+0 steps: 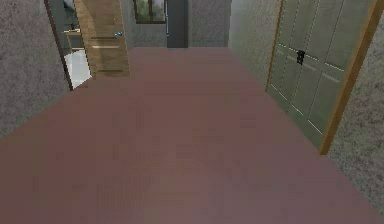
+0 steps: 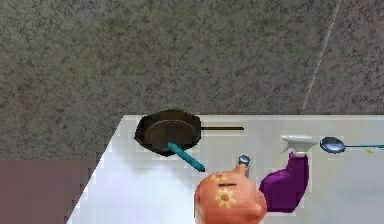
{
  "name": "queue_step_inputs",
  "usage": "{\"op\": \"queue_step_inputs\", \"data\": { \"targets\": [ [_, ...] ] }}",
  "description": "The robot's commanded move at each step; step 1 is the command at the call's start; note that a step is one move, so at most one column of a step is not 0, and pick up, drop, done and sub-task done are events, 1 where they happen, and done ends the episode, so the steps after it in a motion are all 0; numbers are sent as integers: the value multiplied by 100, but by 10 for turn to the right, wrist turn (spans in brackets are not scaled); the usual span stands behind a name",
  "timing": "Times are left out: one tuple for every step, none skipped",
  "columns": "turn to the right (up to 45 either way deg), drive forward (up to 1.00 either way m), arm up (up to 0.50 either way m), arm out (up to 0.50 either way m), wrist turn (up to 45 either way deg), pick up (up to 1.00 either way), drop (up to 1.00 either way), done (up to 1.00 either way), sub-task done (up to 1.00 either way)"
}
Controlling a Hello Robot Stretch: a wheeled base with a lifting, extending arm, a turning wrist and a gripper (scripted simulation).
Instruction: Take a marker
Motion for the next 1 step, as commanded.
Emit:
{"op": "queue_step_inputs", "data": {
  "targets": [
    [0,0,50,0,0,0,0,0,0]
  ]
}}
